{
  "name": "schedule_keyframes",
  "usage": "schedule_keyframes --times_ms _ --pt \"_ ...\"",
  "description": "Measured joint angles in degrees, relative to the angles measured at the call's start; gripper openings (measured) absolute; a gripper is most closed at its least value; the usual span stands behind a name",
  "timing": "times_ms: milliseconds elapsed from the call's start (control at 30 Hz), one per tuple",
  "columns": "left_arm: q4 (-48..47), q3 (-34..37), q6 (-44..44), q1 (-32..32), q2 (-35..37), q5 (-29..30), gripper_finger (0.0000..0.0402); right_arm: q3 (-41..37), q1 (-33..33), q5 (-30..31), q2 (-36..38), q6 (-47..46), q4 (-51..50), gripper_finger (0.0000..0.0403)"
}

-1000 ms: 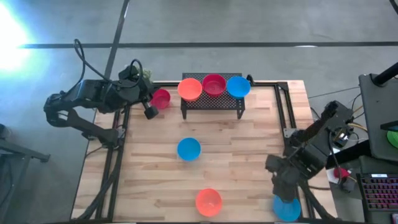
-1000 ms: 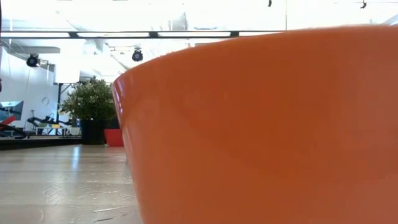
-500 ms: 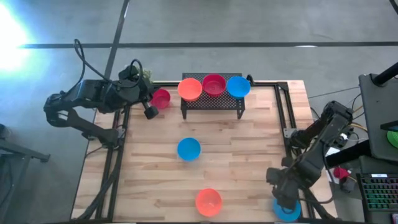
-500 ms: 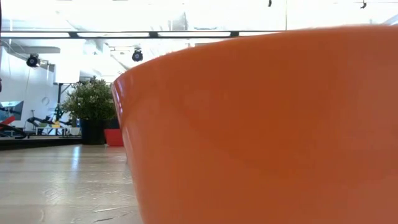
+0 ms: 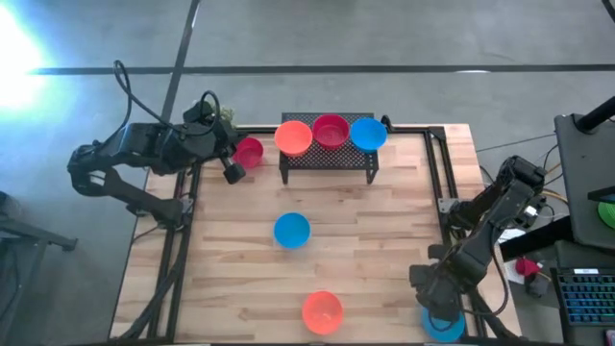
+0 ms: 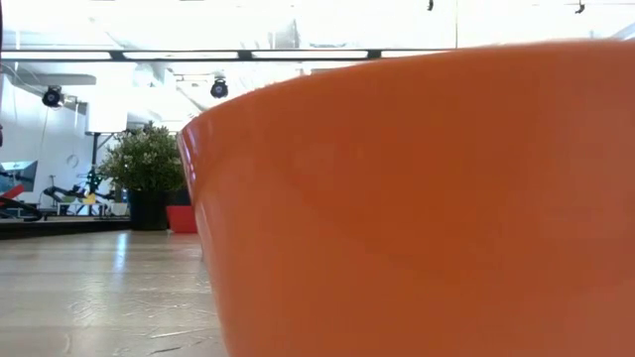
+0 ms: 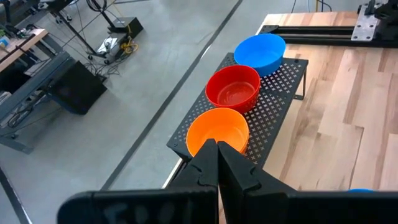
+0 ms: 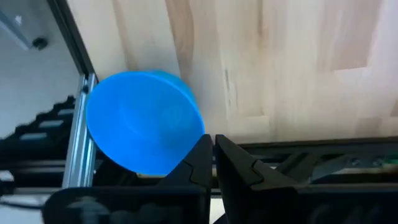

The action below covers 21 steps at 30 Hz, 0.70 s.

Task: Pick & Place Mini bowls
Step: Stack the bottom blue bowl on top of the blue bowl on the shelf

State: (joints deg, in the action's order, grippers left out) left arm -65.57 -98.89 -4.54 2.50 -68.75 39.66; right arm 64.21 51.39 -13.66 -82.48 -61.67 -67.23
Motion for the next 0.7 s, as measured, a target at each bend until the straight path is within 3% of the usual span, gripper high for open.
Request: schedule_keyframes --times_ms 467,700 --pt "0.14 0.00 -0.17 0.02 0.00 0.00 0.0000 -8.80 0.12 -1.61 -0.05 3.91 13.59 0.0118" --pt "0.14 0.00 -0.19 0.01 0.00 0.00 0.0000 -13.41 0.99 -1.56 -0.10 3.96 20.71 0.0147"
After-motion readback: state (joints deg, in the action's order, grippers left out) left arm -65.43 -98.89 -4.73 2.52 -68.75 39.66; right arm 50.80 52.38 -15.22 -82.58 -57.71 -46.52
